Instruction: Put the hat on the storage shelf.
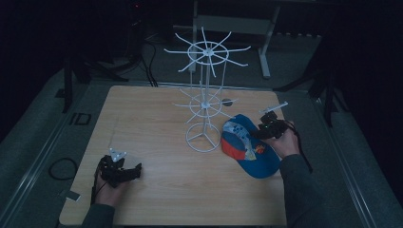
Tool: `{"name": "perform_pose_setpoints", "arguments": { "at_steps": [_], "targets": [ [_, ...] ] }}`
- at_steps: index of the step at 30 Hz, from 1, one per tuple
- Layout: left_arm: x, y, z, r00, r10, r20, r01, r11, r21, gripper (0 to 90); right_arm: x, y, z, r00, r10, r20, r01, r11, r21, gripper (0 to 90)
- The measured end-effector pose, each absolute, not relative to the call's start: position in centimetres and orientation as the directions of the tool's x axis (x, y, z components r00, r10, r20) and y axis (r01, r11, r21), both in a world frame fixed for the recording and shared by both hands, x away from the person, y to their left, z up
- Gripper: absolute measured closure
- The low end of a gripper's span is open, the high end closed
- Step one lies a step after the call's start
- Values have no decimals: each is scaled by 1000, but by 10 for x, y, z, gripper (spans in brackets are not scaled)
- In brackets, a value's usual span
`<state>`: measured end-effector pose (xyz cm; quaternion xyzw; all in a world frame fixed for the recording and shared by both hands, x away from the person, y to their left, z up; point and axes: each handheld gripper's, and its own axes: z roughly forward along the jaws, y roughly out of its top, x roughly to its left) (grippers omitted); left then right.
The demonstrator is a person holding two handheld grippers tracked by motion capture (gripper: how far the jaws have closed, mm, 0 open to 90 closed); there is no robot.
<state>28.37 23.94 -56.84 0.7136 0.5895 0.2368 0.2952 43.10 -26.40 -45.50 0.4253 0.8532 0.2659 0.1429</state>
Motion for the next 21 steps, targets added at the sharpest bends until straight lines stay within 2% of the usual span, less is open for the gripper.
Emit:
{"name": "perform_pose_setpoints", "arguments": {
  "at_steps": [21],
  "targets": [
    [284, 239, -568, 193, 981, -10, 702, -131, 700, 97, 470, -246, -467, -575, 818, -9, 712, 505, 488, 290]
  ]
}}
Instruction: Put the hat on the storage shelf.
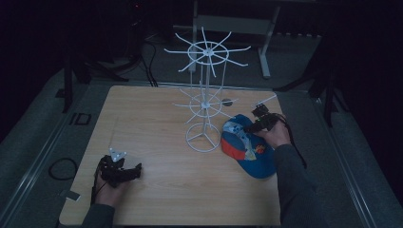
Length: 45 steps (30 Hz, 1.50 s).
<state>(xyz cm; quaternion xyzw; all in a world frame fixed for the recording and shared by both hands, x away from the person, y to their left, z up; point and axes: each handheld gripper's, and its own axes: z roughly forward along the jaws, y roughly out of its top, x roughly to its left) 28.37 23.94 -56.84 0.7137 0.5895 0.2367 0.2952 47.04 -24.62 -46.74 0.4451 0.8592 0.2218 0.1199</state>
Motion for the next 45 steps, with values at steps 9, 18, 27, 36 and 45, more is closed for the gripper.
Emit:
{"name": "perform_pose_setpoints", "arguments": {
  "at_steps": [9, 18, 27, 36, 45],
  "targets": [
    [284, 239, -568, 193, 981, -10, 702, -131, 701, 97, 480, -235, -482, -574, 819, -3, 734, 516, 442, 274],
    [284, 239, -568, 193, 981, -10, 701, -130, 701, 97, 485, -228, -489, -568, 823, 2, 757, 522, 392, 411],
    [284, 239, -568, 193, 981, -10, 702, -131, 701, 97, 488, -228, -496, -547, 837, 14, 790, 511, 339, 616],
    [284, 239, -568, 192, 981, -11, 701, -130, 701, 97, 487, -232, -498, -550, 834, 40, 796, 510, 325, 837],
    [284, 239, -568, 195, 981, -10, 701, -132, 701, 97, 475, -240, -486, -585, 809, 48, 761, 528, 377, 880]
  ]
}}
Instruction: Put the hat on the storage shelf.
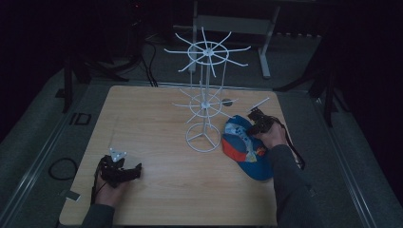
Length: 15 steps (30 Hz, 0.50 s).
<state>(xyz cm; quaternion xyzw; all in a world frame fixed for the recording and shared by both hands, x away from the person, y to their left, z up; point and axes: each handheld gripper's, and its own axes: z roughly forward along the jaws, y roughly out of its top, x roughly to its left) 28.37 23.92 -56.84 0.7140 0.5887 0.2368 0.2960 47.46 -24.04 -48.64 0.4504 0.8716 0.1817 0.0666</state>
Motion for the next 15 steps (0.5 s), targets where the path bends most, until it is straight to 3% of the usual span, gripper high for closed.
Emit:
{"name": "perform_pose_setpoints", "arguments": {
  "at_steps": [15],
  "targets": [
    [284, 239, -568, 195, 981, -10, 701, -132, 701, 97, 452, -268, -465, -595, 800, 75, 714, 483, 508, 880]
  ]
}}
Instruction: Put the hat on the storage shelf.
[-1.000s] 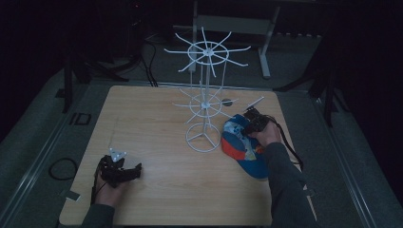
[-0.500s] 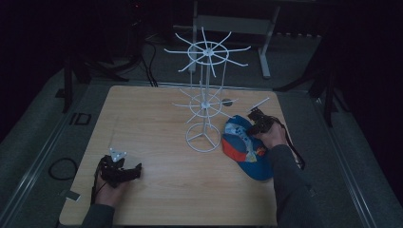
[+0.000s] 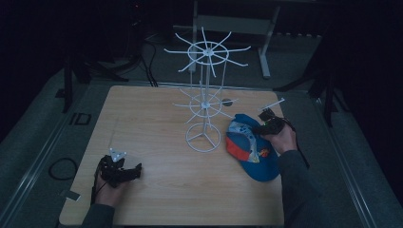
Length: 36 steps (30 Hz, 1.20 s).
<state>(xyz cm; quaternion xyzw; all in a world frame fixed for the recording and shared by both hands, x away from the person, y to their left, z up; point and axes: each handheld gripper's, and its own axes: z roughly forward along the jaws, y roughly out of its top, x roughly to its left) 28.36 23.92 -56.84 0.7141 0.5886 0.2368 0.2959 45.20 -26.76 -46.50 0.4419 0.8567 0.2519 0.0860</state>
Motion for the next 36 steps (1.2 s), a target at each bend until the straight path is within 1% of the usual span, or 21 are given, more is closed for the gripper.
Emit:
{"name": "perform_pose_setpoints", "arguments": {
  "at_steps": [11, 22, 28, 33, 36],
  "targets": [
    [284, 239, -568, 195, 981, -11, 700, -132, 702, 97, 440, -280, -449, -601, 796, 73, 669, 452, 590, 879],
    [284, 239, -568, 195, 981, -10, 700, -132, 701, 97, 432, -288, -432, -599, 795, 97, 638, 401, 658, 879],
    [284, 239, -568, 195, 981, -10, 701, -132, 701, 97, 429, -295, -423, -597, 793, 118, 621, 364, 695, 879],
    [284, 239, -568, 195, 981, -11, 700, -131, 702, 97, 427, -303, -418, -599, 785, 159, 611, 320, 724, 879],
    [284, 239, -568, 195, 981, -10, 701, -131, 701, 97, 426, -306, -414, -599, 785, 161, 605, 311, 733, 878]
  ]
}}
